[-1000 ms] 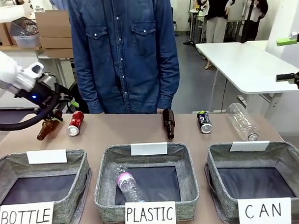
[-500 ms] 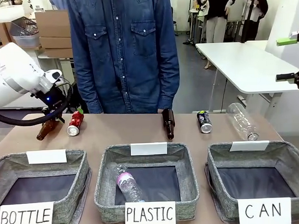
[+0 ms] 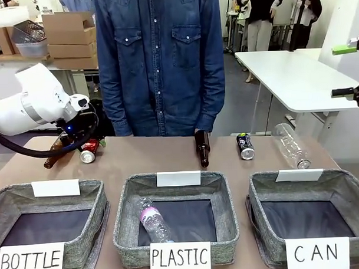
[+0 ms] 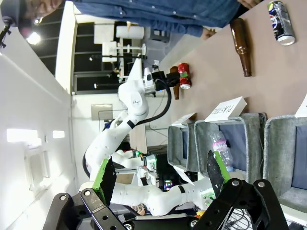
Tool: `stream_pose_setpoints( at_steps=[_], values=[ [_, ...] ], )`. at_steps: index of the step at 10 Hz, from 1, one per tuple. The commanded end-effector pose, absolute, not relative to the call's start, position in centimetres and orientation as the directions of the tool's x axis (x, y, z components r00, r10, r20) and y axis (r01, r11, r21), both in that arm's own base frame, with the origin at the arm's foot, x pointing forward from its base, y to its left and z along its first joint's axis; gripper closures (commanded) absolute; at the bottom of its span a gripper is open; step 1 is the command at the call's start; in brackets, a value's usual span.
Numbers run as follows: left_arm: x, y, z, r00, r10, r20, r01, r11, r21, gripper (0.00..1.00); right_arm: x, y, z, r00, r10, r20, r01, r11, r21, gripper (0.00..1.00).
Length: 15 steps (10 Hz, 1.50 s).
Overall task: Sort the can waste into the basket.
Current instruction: Pick up the can waste from the table and place it in the right Fabric basket.
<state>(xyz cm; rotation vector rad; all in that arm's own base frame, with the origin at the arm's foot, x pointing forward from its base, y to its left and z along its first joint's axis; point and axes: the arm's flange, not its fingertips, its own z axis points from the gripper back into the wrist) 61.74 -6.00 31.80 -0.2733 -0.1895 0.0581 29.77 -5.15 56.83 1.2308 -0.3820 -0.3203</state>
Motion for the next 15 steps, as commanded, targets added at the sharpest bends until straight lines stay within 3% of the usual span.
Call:
stream_pose_setpoints(
  at_steps=[1,2,3,4,5,6,10,11,13,15],
  values=[
    [61.9,-6.3,31.5,0.975,0.084,0.205,-0.039,0.977,-0.211,0.00,30.1,-4.9,56.9,0.891,-0.435,0.129,0.004,0.292,0.956,0.00],
    [62.0,-6.3,31.5,0.974,0.102,0.201,-0.063,0.979,-0.192,0.60,30.1,-4.9,56.9,0.891,-0.435,0.129,0.004,0.292,0.956,0.00],
    [62.0,-6.4,31.5,0.976,0.104,0.193,-0.068,0.981,-0.182,0.60,30.1,-4.9,56.9,0.891,-0.435,0.129,0.004,0.292,0.956,0.00],
    [62.0,-6.5,31.4,0.976,0.102,0.194,-0.070,0.983,-0.169,1.00,30.1,-4.9,56.9,0.891,-0.435,0.129,0.004,0.292,0.956,0.00],
    [61.9,-6.6,31.4,0.977,0.099,0.191,-0.067,0.984,-0.166,0.65,30.1,-4.9,56.9,0.891,-0.435,0.129,0.004,0.292,0.956,0.00],
    [61.9,-6.6,31.4,0.976,0.098,0.195,-0.069,0.986,-0.152,1.00,30.1,-4.9,56.9,0.891,-0.435,0.129,0.004,0.292,0.956,0.00],
    [61.8,-6.2,31.8,0.972,0.106,0.208,-0.072,0.984,-0.162,1.00,30.1,-4.9,56.9,0.891,-0.435,0.129,0.004,0.292,0.956,0.00],
    [61.8,-5.9,32.3,0.970,0.108,0.217,-0.071,0.982,-0.173,0.63,30.1,-4.9,56.9,0.891,-0.435,0.129,0.004,0.292,0.956,0.00],
    [60.7,-4.8,35.4,0.959,0.127,0.254,-0.064,0.968,-0.244,0.63,30.1,-4.9,56.9,0.891,-0.435,0.129,0.004,0.292,0.956,0.00],
    [56.3,-3.2,43.3,0.954,0.027,0.297,0.076,0.941,-0.331,0.63,30.1,-4.9,56.9,0.891,-0.435,0.129,0.004,0.292,0.956,0.00]
  ],
)
